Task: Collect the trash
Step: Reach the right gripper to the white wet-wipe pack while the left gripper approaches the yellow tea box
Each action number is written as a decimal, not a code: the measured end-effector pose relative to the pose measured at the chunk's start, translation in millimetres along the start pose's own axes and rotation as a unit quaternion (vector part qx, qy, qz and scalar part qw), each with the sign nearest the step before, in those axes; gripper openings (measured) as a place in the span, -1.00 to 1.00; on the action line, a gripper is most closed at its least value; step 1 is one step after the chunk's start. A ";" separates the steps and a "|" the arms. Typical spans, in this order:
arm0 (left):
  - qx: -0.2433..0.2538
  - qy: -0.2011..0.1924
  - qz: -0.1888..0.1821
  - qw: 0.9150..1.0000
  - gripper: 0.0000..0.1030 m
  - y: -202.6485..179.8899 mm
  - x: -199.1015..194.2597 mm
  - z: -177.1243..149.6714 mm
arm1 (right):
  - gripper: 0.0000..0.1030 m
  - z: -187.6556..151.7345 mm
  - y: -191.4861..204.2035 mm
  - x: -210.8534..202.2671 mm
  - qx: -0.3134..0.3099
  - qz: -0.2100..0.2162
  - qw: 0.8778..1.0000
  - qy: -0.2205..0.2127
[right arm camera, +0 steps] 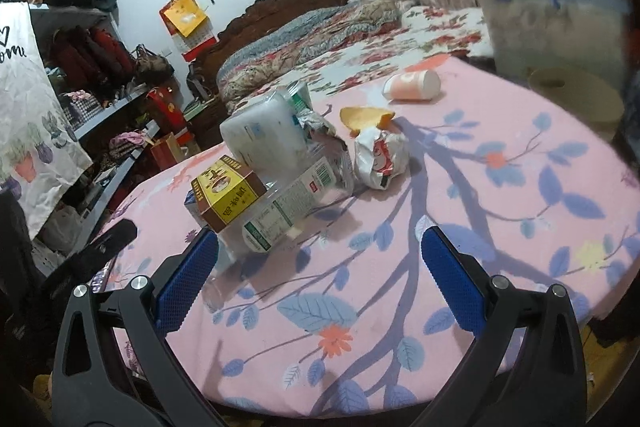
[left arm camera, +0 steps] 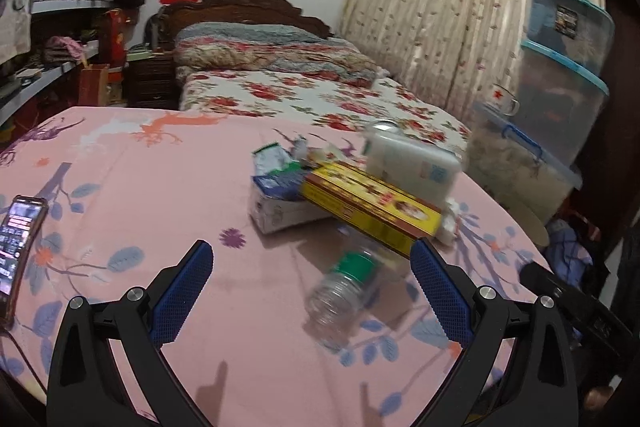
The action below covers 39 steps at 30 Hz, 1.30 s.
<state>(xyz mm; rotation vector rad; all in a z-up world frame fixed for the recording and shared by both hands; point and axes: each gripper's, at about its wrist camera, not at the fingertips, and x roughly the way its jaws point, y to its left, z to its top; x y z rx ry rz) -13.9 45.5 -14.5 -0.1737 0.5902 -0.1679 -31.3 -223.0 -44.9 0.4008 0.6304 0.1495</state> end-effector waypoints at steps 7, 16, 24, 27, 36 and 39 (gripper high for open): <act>-0.009 -0.005 0.045 0.999 0.83 34.2 2.9 18.1 | 0.94 2.8 10.9 8.2 -0.032 0.013 0.999 0.002; -0.003 0.048 -0.011 0.999 0.50 37.0 16.8 18.2 | -0.14 7.6 22.9 18.8 -0.074 0.056 0.995 0.025; 0.002 0.087 -0.088 0.992 0.47 12.9 39.1 34.0 | -0.21 35.3 17.3 58.9 -0.092 0.054 0.994 0.033; -0.003 0.088 -0.096 0.992 0.50 13.9 39.9 37.5 | -0.21 43.5 21.4 80.3 -0.102 0.054 0.992 0.041; -0.032 0.113 -0.074 0.990 0.50 47.4 53.1 36.3 | -0.22 7.9 96.0 87.8 -0.191 0.179 0.960 0.098; -0.052 0.119 -0.073 0.989 0.51 58.8 56.6 35.8 | -0.22 7.9 95.8 82.2 -0.195 0.175 0.961 0.088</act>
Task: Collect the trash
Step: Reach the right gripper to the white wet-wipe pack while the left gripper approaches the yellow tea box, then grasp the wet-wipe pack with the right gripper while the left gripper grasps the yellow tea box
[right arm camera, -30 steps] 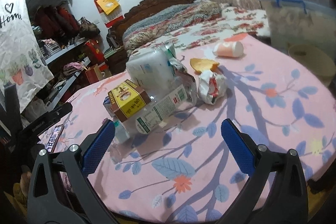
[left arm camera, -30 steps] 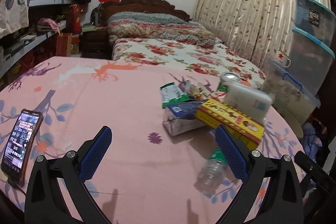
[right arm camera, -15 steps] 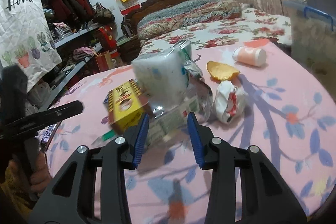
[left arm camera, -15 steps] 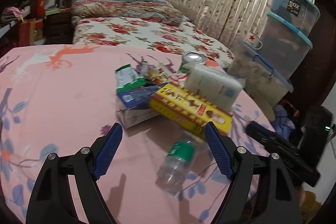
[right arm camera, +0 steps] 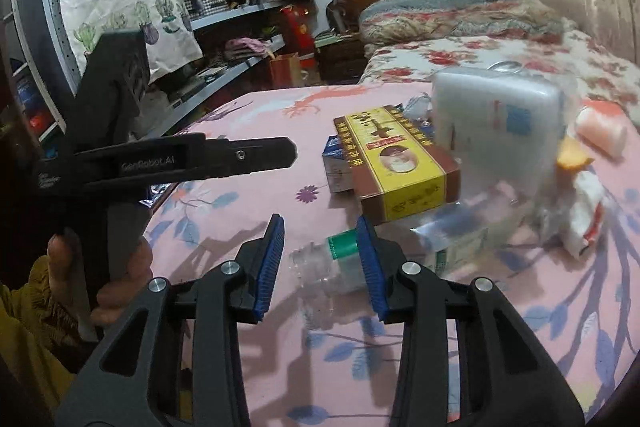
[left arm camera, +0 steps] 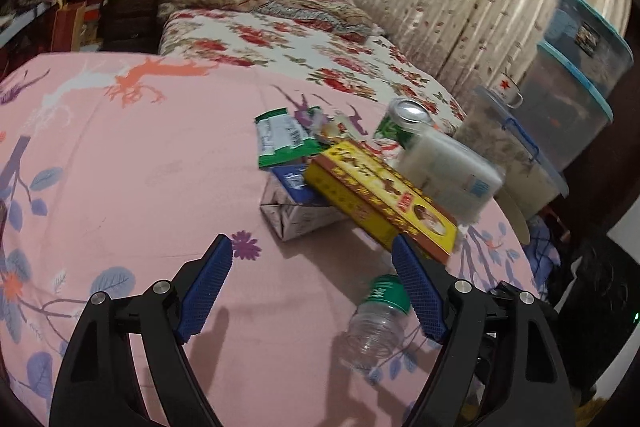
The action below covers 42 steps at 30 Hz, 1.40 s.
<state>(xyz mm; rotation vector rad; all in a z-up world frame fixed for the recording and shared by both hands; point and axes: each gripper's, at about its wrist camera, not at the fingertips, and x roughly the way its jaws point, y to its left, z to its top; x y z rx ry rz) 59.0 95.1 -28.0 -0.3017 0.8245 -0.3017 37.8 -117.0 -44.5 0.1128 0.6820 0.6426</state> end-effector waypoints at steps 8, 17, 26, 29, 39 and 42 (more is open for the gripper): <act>0.005 0.028 -0.043 0.999 0.51 -8.6 16.2 5.0 | 0.23 18.6 -61.4 -52.8 0.075 -0.091 0.988 -0.097; -0.053 0.099 -0.147 0.983 0.51 -13.4 62.0 20.3 | 0.62 56.1 -104.6 -22.7 0.043 -0.102 0.991 -0.077; -0.086 0.090 -0.202 0.972 -0.43 -17.1 62.3 31.4 | -0.21 48.7 -83.7 -21.7 0.043 -0.062 0.993 -0.089; -0.051 0.051 -0.194 0.978 -0.54 -29.3 34.5 39.8 | -0.21 42.9 -86.0 -58.4 0.061 -0.088 0.984 -0.142; 0.055 0.055 -0.189 0.979 -0.59 -107.6 36.2 51.9 | -0.21 -12.3 -162.0 -144.6 0.191 -0.191 0.943 -0.197; 0.079 0.073 -0.202 0.974 -0.59 -139.0 53.4 50.2 | -0.21 -31.5 -178.2 -159.6 0.215 -0.207 0.933 -0.200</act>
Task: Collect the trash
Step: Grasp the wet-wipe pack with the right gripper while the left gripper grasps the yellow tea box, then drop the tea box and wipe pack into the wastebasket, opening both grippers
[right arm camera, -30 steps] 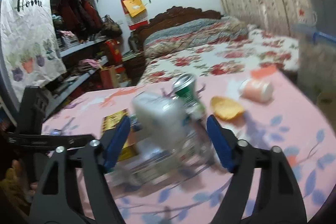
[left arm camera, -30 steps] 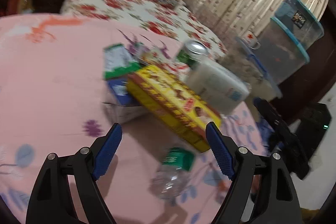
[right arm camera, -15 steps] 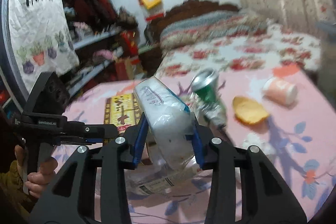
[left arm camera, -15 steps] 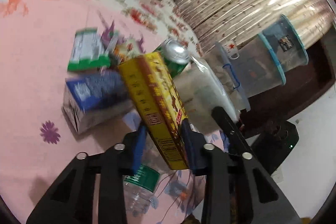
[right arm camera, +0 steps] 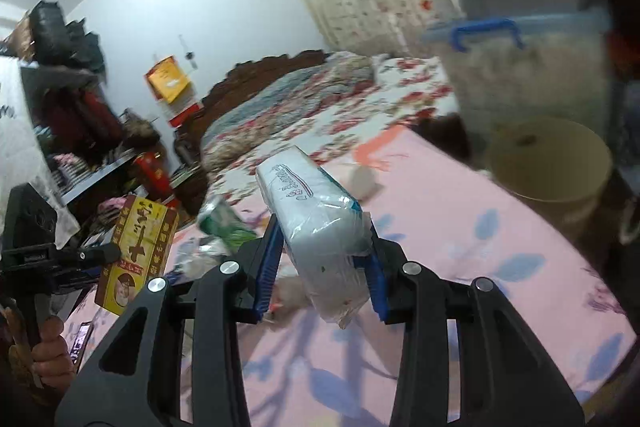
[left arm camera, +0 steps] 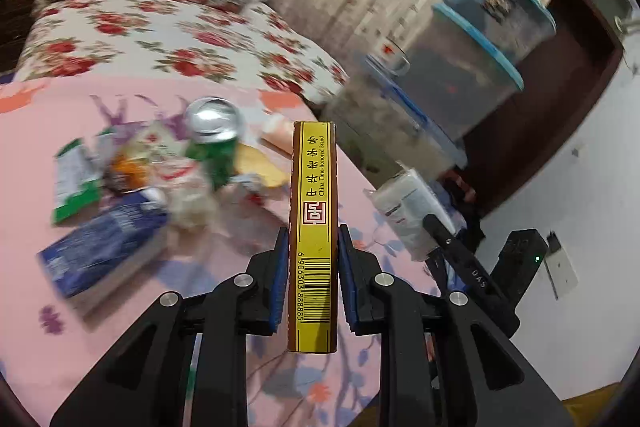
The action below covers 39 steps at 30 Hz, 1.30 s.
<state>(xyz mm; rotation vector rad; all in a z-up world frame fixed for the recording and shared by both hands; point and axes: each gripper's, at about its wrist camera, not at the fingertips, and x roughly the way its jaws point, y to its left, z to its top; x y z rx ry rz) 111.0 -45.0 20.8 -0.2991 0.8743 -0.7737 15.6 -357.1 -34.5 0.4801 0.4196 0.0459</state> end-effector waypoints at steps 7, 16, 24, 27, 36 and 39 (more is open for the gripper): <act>0.067 0.066 -0.025 0.995 -0.59 -69.5 90.3 30.9 | -0.21 10.9 -58.3 -14.1 0.038 -0.041 0.998 -0.021; 0.128 0.152 -0.042 0.979 -0.59 -164.8 264.6 82.8 | -0.21 58.6 -174.9 -6.7 0.093 -0.131 0.987 -0.022; 0.174 0.163 0.037 0.970 0.26 -209.1 387.1 97.5 | 0.54 84.6 -231.0 32.1 0.096 -0.174 0.980 -0.005; 0.159 0.146 0.022 0.976 0.24 -203.5 369.8 100.6 | 0.42 84.2 -229.4 19.5 0.104 -0.160 0.981 -0.027; 0.172 0.021 -0.006 0.985 0.26 -149.7 159.2 69.1 | 0.08 44.9 -151.4 -1.1 0.119 -0.046 0.991 -0.030; 0.153 -0.016 0.037 0.987 0.26 -103.3 86.3 53.2 | -0.04 28.1 -116.3 10.9 0.112 -0.004 0.994 -0.001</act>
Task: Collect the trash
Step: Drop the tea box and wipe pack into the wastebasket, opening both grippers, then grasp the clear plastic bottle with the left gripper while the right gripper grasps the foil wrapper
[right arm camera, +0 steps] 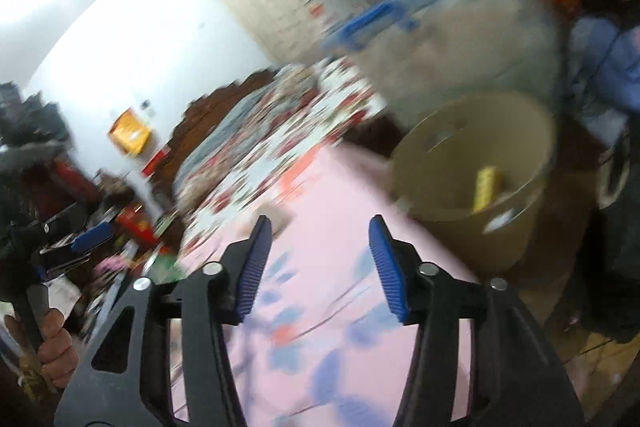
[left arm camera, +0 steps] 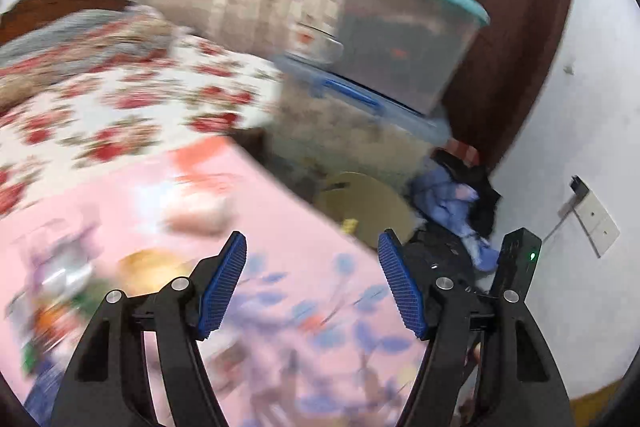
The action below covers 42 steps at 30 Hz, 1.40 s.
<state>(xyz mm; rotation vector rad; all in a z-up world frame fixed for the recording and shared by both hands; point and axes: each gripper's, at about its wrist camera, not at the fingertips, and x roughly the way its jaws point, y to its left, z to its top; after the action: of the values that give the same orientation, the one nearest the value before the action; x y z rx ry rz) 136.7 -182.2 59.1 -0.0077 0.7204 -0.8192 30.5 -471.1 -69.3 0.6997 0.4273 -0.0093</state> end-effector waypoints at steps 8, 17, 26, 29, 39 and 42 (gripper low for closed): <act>-0.098 -0.008 0.135 0.986 0.26 99.1 -111.6 -86.2 | -0.05 -69.7 78.5 47.2 -0.038 0.060 0.991 0.116; -0.152 0.039 0.142 0.977 0.43 137.0 -125.5 -162.1 | -0.05 -115.4 138.1 66.4 -0.088 0.069 0.978 0.176; -0.041 0.102 0.159 0.981 0.55 102.0 -69.2 -173.0 | -0.05 -120.8 153.7 65.7 -0.112 0.054 0.975 0.184; -0.024 0.106 0.165 0.980 0.53 94.5 -59.9 -176.6 | -0.05 -117.0 160.9 66.5 -0.133 0.051 0.973 0.179; -0.023 0.116 0.191 0.974 0.07 96.8 -87.0 -204.4 | -0.28 -116.6 196.3 90.1 -0.232 0.044 0.956 0.176; -0.047 0.113 0.190 0.974 0.07 103.4 -104.6 -215.2 | -0.28 -115.6 200.8 103.8 -0.255 0.031 0.950 0.176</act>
<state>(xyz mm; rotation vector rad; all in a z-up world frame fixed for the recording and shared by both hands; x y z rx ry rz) 30.3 15.9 -72.8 0.1365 0.9400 -0.4220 111.7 -230.6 -63.2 0.1982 0.7177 0.2806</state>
